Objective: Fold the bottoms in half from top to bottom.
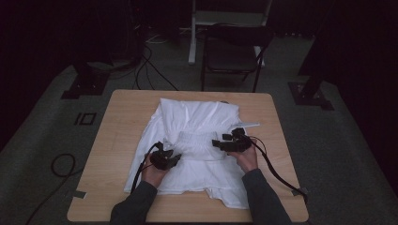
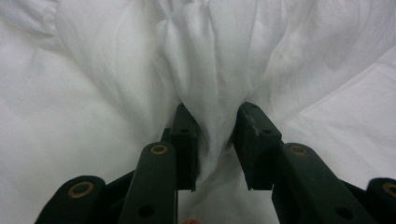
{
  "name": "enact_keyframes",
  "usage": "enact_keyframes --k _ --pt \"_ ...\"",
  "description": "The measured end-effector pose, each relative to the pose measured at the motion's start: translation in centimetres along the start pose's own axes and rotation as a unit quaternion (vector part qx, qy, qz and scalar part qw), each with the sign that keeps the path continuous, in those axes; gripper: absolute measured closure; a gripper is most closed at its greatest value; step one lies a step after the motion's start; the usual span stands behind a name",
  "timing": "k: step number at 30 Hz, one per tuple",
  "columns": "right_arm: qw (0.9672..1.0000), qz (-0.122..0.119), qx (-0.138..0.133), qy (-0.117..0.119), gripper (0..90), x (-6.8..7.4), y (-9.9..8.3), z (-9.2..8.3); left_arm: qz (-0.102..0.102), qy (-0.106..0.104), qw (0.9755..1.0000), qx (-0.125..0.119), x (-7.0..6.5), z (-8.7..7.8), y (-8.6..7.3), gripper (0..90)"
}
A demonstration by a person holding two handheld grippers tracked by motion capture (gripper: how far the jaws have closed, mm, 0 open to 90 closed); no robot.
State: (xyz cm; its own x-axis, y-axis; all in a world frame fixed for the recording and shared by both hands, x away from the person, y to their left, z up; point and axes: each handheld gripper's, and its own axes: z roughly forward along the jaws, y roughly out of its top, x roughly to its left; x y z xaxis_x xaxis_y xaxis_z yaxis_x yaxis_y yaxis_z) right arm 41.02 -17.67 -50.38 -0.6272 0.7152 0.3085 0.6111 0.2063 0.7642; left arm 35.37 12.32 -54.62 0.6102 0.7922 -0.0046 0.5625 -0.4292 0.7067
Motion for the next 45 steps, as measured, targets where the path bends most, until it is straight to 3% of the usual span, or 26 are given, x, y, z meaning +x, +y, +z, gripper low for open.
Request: enact_keyframes --k 2,5,8,13,17,22,27,29,31,36,37,42,45 --pt "0.9999 0.005 0.012 0.006 18.5 -0.6 0.5 1.3 0.000 0.000 1.0000 0.000 0.0 0.0 0.0 69.6" --pt "0.9987 0.029 0.033 0.025 16.5 -1.8 0.7 3.2 -0.001 -0.001 1.0000 0.001 0.0 0.0 0.0 69.6" --pt "0.9956 0.044 0.040 0.072 27.0 -2.4 0.6 4.1 -0.002 -0.001 1.0000 0.002 0.0 0.0 0.0 69.3" --pt "0.9958 -0.025 0.042 0.078 63.3 -1.1 0.4 3.2 -0.010 -0.012 0.9999 -0.003 0.0 -0.8 0.3 65.3" --pt "0.9941 -0.073 0.034 0.073 68.8 0.3 0.2 1.6 -0.020 -0.023 0.9990 -0.031 0.2 -2.5 1.1 62.8" --pt "0.9890 -0.123 0.018 0.080 68.8 1.9 -0.8 -0.3 -0.041 -0.019 0.9958 -0.080 1.3 -4.5 3.0 62.7" --pt "0.9814 -0.171 0.020 0.084 68.4 3.2 -2.0 -1.5 -0.065 -0.008 0.9934 -0.095 2.3 -4.8 5.0 61.7" --pt "0.9780 -0.187 0.021 0.090 68.2 3.5 -2.6 -1.8 -0.072 -0.005 0.9935 -0.088 2.6 -4.2 5.9 60.7" --pt "0.9766 -0.192 0.020 0.095 68.1 3.7 -3.1 -2.0 -0.081 -0.003 0.9937 -0.077 2.8 -2.9 6.8 60.6" --pt "0.9732 -0.204 0.020 0.104 67.2 4.1 -3.8 -2.4 -0.086 -0.003 0.9960 -0.024 2.8 0.9 7.5 60.7" --pt "0.9719 -0.209 0.021 0.105 66.6 4.3 -3.9 -2.5 -0.086 -0.012 0.9961 -0.015 2.8 1.3 7.4 60.7" --pt "0.9703 -0.207 0.016 0.124 50.5 4.2 -3.8 -3.4 -0.056 -0.041 0.9975 -0.011 1.2 1.1 6.1 61.0" --pt "0.9744 -0.185 -0.016 0.127 45.3 3.7 -3.2 -4.3 -0.052 -0.048 0.9973 -0.018 0.6 0.2 4.9 61.0"
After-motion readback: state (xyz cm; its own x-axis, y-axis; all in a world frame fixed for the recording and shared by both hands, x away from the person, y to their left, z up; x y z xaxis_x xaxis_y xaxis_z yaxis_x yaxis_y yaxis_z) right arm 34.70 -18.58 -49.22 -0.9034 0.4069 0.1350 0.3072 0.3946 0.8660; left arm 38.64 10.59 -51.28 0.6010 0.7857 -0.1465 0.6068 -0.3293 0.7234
